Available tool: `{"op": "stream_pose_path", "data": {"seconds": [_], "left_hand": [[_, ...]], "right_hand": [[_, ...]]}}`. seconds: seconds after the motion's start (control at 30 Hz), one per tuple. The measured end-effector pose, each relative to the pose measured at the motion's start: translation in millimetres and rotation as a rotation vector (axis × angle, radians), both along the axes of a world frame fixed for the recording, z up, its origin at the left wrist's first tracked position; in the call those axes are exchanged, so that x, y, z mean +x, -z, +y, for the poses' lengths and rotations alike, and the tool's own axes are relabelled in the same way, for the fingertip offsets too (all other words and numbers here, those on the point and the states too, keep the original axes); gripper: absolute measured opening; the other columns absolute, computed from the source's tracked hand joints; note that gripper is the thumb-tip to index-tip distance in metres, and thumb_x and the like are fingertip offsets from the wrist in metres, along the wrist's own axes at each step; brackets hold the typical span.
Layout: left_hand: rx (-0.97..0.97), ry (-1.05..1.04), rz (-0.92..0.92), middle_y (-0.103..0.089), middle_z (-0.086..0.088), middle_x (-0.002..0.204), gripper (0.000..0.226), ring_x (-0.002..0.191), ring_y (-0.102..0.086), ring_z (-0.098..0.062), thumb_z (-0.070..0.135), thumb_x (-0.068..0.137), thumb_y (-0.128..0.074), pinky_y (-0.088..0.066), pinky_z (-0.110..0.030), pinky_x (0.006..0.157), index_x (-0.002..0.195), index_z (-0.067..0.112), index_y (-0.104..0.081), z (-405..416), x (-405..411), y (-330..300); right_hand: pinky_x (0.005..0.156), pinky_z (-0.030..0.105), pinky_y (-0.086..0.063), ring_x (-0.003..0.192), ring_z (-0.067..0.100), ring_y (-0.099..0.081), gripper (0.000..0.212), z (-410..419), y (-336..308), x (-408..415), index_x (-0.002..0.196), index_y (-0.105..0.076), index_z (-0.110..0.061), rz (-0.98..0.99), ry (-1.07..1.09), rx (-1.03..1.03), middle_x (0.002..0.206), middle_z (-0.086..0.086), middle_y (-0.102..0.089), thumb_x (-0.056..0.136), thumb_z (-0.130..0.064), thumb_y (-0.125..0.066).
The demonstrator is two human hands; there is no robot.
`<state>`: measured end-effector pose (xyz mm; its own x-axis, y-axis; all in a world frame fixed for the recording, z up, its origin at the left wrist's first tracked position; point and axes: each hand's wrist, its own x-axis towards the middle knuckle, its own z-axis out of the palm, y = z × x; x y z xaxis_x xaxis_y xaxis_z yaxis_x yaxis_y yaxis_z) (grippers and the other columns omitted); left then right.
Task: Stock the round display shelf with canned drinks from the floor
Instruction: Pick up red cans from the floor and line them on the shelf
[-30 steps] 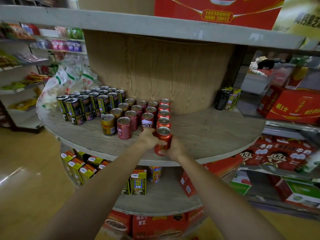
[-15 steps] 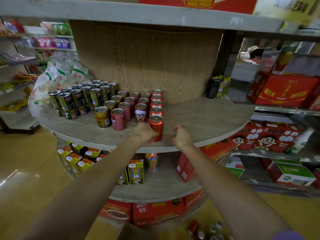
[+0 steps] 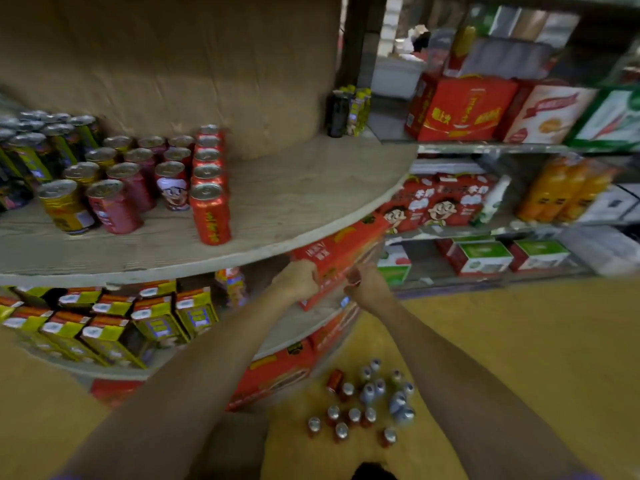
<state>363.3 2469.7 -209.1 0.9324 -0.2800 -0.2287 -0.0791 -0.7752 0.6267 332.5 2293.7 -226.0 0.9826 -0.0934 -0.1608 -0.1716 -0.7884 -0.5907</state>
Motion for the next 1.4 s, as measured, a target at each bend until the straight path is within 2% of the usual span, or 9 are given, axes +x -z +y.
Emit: {"op": "stream_pose_path", "data": {"seconds": [0.13, 0.33, 0.4, 0.5, 0.67, 1.03, 1.17, 1.3, 1.4], "left_hand": [[0.053, 0.077, 0.073, -0.062, -0.002, 0.094, 0.014, 0.094, -0.060, -0.021, 0.016, 0.080, -0.071, -0.049, -0.032, 0.079, 0.091, 0.015, -0.063, -29, -8, 59], [0.069, 0.039, 0.181, -0.065, 0.001, 0.096, 0.023, 0.092, -0.062, -0.022, 0.023, 0.078, -0.071, -0.047, -0.033, 0.073, 0.099, 0.016, -0.063, -59, -34, 152], [0.080, 0.029, 0.260, -0.065, -0.007, 0.103, 0.028, 0.098, -0.063, -0.028, 0.020, 0.082, -0.068, -0.047, -0.038, 0.078, 0.108, 0.014, -0.060, -68, -46, 190], [0.114, -0.036, 0.371, -0.058, -0.017, 0.130, 0.056, 0.118, -0.057, -0.034, 0.019, 0.083, -0.067, -0.045, -0.038, 0.094, 0.135, 0.005, -0.049, -81, -68, 253], [0.185, -0.078, 0.555, -0.041, -0.017, 0.148, 0.067, 0.135, -0.041, -0.032, 0.022, 0.089, -0.069, -0.036, -0.036, 0.107, 0.145, 0.004, -0.036, -106, -100, 339], [0.222, -0.382, 0.592, -0.057, -0.008, 0.127, 0.054, 0.113, -0.057, -0.027, 0.017, 0.082, -0.073, -0.042, -0.027, 0.085, 0.131, 0.015, -0.050, -154, -107, 493], [0.205, -0.520, 0.625, -0.061, -0.009, 0.122, 0.050, 0.111, -0.058, -0.027, 0.014, 0.079, -0.073, -0.048, -0.034, 0.087, 0.125, 0.013, -0.053, -155, -105, 558], [0.244, -0.479, 0.636, -0.061, -0.005, 0.119, 0.045, 0.106, -0.058, -0.024, 0.018, 0.082, -0.072, -0.043, -0.028, 0.079, 0.123, 0.017, -0.053, -153, -103, 631], [0.241, -0.437, 0.652, -0.060, -0.006, 0.121, 0.045, 0.108, -0.057, -0.026, 0.018, 0.083, -0.071, -0.046, -0.034, 0.085, 0.124, 0.016, -0.053, -147, -94, 675]], "right_hand": [[0.074, 0.035, -0.047, 0.089, 0.025, -0.057, 0.026, -38, 41, -22, 0.110, -0.055, -0.008, 0.072, 0.111, 0.051, 0.102, 0.008, -0.058, 0.090, -0.019, -0.067], [0.082, 0.028, -0.043, 0.102, 0.027, -0.057, 0.045, -71, 143, -61, 0.117, -0.055, -0.010, 0.262, 0.262, 0.186, 0.115, 0.011, -0.058, 0.078, -0.025, -0.072], [0.088, 0.037, -0.047, 0.102, 0.026, -0.055, 0.055, -75, 181, -77, 0.120, -0.054, -0.012, 0.321, 0.287, 0.249, 0.111, 0.010, -0.057, 0.073, -0.034, -0.071], [0.095, 0.038, -0.045, 0.116, 0.031, -0.054, 0.057, -82, 246, -101, 0.127, -0.054, -0.011, 0.371, 0.282, 0.223, 0.123, 0.012, -0.058, 0.075, -0.025, -0.076], [0.105, 0.037, -0.039, 0.129, 0.029, -0.043, 0.070, -108, 331, -115, 0.136, -0.048, -0.014, 0.493, 0.302, 0.225, 0.139, 0.011, -0.047, 0.074, -0.025, -0.079], [0.093, 0.033, -0.044, 0.116, 0.030, -0.053, 0.064, -153, 508, -86, 0.134, -0.049, -0.016, 0.612, 0.305, 0.292, 0.132, 0.009, -0.050, 0.077, -0.020, -0.075], [0.092, 0.036, -0.047, 0.113, 0.030, -0.057, 0.065, -143, 578, -85, 0.135, -0.047, -0.016, 0.608, 0.263, 0.305, 0.133, 0.010, -0.049, 0.076, -0.016, -0.075], [0.090, 0.038, -0.048, 0.124, 0.030, -0.047, 0.067, -128, 652, -86, 0.141, -0.040, -0.018, 0.656, 0.199, 0.243, 0.141, 0.007, -0.042, 0.082, -0.017, -0.072], [0.086, 0.039, -0.048, 0.126, 0.029, -0.044, 0.068, -121, 694, -80, 0.143, -0.038, -0.021, 0.663, 0.156, 0.208, 0.140, 0.006, -0.041, 0.083, -0.019, -0.070]]}}
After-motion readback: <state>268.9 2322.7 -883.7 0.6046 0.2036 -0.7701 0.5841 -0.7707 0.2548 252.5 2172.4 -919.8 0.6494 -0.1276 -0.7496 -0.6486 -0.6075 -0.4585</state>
